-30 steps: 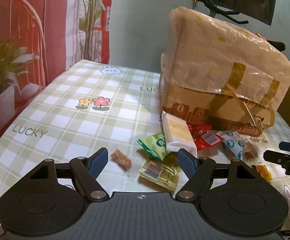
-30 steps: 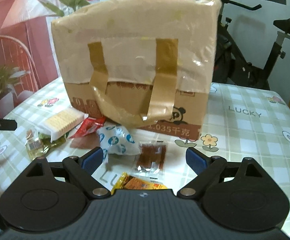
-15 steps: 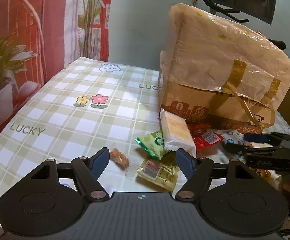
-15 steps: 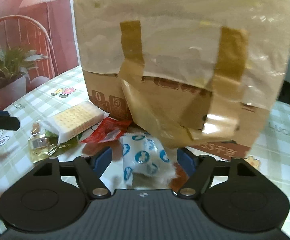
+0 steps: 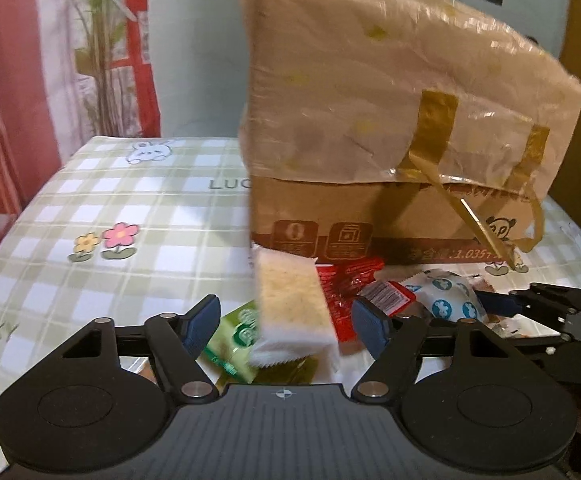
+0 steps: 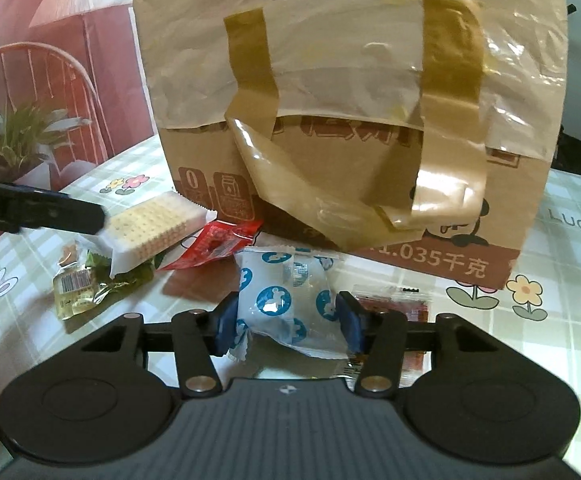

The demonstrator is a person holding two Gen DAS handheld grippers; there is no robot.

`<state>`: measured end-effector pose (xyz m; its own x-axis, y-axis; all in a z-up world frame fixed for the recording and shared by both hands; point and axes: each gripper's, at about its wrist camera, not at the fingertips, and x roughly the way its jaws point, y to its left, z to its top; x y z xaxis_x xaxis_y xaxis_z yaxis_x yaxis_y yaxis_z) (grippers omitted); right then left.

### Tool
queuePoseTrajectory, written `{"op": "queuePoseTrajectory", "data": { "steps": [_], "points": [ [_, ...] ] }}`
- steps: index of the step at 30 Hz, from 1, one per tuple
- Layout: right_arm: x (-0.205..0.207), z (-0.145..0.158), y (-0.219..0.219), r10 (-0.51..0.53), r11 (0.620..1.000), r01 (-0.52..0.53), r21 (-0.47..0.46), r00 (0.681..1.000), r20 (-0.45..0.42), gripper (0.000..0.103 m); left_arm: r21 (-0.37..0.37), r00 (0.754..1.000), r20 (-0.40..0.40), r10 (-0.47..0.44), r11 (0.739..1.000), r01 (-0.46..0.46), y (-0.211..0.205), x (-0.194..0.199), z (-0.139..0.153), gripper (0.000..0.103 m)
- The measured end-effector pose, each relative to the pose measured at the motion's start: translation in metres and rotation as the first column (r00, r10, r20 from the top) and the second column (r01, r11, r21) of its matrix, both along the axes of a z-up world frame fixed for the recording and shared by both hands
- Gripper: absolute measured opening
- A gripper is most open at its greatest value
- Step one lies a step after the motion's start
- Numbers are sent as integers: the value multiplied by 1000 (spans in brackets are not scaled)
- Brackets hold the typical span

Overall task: Organize snacks
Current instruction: 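Close the left tool on the white cracker packet while the right tool grasps the blue-printed packet, then lift both packets with both tools and carry them over the paper bag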

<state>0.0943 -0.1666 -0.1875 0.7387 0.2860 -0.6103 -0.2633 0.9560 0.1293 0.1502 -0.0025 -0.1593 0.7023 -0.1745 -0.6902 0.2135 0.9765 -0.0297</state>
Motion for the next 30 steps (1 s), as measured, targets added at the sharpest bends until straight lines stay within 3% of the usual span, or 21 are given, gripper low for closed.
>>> {"op": "queuePoseTrajectory", "data": {
  "steps": [2, 14, 15, 16, 17, 30],
  "points": [
    [0, -1, -1, 1, 1000, -1, 3, 1000, 0, 54, 10, 1000, -17, 4, 1000, -4, -4, 10, -5, 68],
    [-1, 1, -9, -3, 999, 3, 49, 1000, -6, 54, 108, 998, -68, 9, 994, -2, -30, 36, -25, 67],
    [0, 1, -9, -3, 999, 3, 51, 1000, -6, 54, 119, 998, -66, 13, 993, -5, -31, 36, -26, 63],
    [-1, 1, -9, -3, 999, 4, 53, 1000, -6, 54, 135, 998, -55, 24, 991, -16, -31, 35, -26, 51],
    [-1, 1, -10, -3, 998, 4, 55, 1000, -6, 54, 141, 999, -48, 24, 990, -17, -30, 36, -26, 50],
    [-3, 4, -12, -8, 997, 9, 72, 1000, -9, 54, 30, 999, 13, 53, 998, -53, -4, -9, 2, 50]
  ]
}}
